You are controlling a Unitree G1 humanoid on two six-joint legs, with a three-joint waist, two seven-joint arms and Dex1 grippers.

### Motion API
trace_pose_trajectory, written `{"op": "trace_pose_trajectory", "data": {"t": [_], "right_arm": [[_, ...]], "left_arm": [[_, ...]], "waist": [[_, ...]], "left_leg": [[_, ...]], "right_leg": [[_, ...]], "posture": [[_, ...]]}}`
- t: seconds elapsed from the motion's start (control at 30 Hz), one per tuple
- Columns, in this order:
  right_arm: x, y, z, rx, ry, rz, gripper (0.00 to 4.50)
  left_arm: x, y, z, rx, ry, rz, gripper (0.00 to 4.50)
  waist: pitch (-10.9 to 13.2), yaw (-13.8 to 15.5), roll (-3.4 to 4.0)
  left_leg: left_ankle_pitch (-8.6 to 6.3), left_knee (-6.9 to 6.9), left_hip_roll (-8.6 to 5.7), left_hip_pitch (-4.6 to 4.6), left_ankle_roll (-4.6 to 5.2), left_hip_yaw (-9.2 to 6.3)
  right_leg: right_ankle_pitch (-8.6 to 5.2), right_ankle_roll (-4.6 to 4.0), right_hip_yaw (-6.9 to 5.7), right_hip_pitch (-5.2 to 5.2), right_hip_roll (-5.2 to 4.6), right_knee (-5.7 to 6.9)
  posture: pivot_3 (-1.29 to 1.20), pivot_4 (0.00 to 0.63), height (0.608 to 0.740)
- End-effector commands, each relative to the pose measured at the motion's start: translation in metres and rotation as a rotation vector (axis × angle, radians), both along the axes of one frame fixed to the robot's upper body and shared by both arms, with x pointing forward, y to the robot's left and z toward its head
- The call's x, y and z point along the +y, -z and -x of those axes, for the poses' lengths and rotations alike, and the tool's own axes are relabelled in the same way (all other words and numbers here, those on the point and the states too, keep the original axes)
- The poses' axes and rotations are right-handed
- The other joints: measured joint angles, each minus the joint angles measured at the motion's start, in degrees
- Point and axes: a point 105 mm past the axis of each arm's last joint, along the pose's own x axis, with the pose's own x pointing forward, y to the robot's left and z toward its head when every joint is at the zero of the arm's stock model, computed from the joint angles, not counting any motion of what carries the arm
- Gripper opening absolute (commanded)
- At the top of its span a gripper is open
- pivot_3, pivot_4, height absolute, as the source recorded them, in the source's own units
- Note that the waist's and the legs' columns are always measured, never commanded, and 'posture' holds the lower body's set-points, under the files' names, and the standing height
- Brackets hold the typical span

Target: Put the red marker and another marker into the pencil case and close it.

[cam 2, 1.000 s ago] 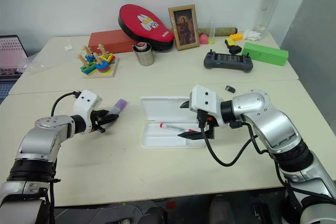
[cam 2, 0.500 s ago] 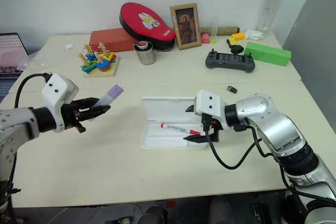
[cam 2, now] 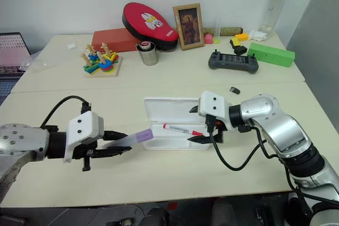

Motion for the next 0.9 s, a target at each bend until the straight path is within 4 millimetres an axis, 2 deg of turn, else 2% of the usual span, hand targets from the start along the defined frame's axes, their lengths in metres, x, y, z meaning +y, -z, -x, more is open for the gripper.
{"op": "trace_pose_trajectory", "data": {"t": [0.03, 0.23, 0.53, 0.9], "right_arm": [[0.000, -0.010, 0.001, -0.044, -0.015, -0.011, 4.50], [0.001, -0.009, 0.001, -0.044, -0.013, -0.012, 4.50], [-0.002, -0.009, 0.003, -0.039, -0.003, -0.011, 4.50], [-0.005, -0.008, 0.010, -0.025, 0.006, -0.008, 4.50]], "left_arm": [[-0.017, 0.012, -0.014, -0.078, 0.109, -0.055, 1.20], [-0.032, 0.021, -0.026, -0.108, 0.200, -0.078, 1.20], [-0.040, 0.026, -0.026, -0.098, 0.245, -0.074, 1.20], [-0.046, 0.021, -0.018, -0.083, 0.250, -0.047, 1.20]], "waist": [[0.00, 0.33, -0.01], [0.01, 0.18, -0.01], [0.01, 0.19, -0.01], [0.01, 0.24, -0.01]], "left_leg": [[0.00, 0.02, 0.00, 0.00, -0.01, 0.00], [0.01, 0.02, 0.00, -0.03, -0.01, 0.02], [0.00, 0.02, -0.01, -0.08, -0.01, 0.03], [0.00, 0.05, 0.00, -0.04, 0.00, 0.02]], "right_leg": [[0.01, -0.01, 0.00, 0.00, 0.00, 0.00], [0.03, -0.06, 0.00, -0.03, 0.01, -0.06], [0.03, -0.06, 0.00, -0.01, 0.00, -0.14], [0.03, -0.05, 0.00, 0.00, 0.00, -0.04]], "posture": [[0.00, 0.150, 0.740], [0.00, 0.150, 0.740], [0.00, 0.150, 0.740], [0.00, 0.150, 0.740]]}}
